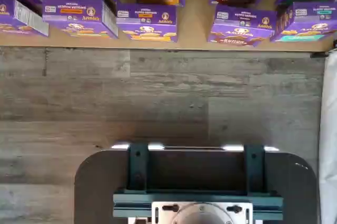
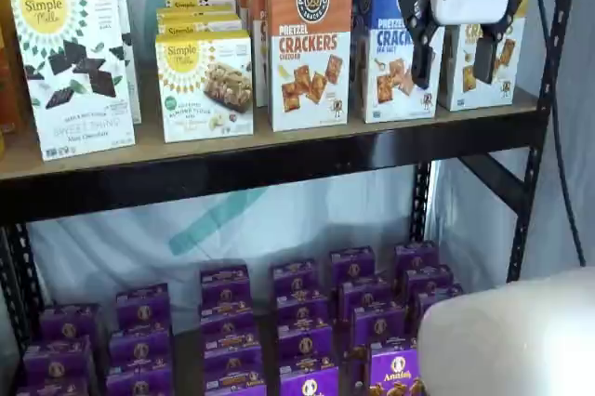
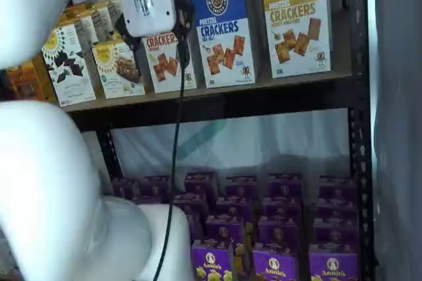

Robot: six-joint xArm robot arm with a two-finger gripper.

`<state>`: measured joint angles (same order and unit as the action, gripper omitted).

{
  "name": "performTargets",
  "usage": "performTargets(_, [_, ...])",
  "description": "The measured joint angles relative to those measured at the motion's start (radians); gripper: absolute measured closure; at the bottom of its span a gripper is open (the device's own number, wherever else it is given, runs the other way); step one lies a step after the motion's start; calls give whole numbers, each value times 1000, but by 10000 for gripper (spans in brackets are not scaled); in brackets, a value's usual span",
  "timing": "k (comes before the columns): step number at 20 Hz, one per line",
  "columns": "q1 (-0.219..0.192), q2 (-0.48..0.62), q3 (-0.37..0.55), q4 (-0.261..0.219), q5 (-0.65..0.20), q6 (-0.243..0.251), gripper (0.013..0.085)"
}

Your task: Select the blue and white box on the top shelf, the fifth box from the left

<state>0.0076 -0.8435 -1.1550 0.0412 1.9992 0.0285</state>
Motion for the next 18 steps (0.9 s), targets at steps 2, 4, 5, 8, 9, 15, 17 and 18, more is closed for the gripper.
performTargets(2, [-21,-25,23,23,-41,-12,130])
performTargets(4, [-28,-31,30,34,-54,-15,130])
performTargets(5, [-26,-32,31,33,-56,-14,130])
performTargets(8, [-9,-36,42,19,-68,-4,130])
performTargets(9, [-3,-38,47,12,-76,-1,130])
performTargets(15, [2,-33,74,-21,-150,-7,130])
performTargets(17, [-14,-18,74,-11,-164,-19,130])
performTargets(18, [-35,-1,68,11,-161,-33,130])
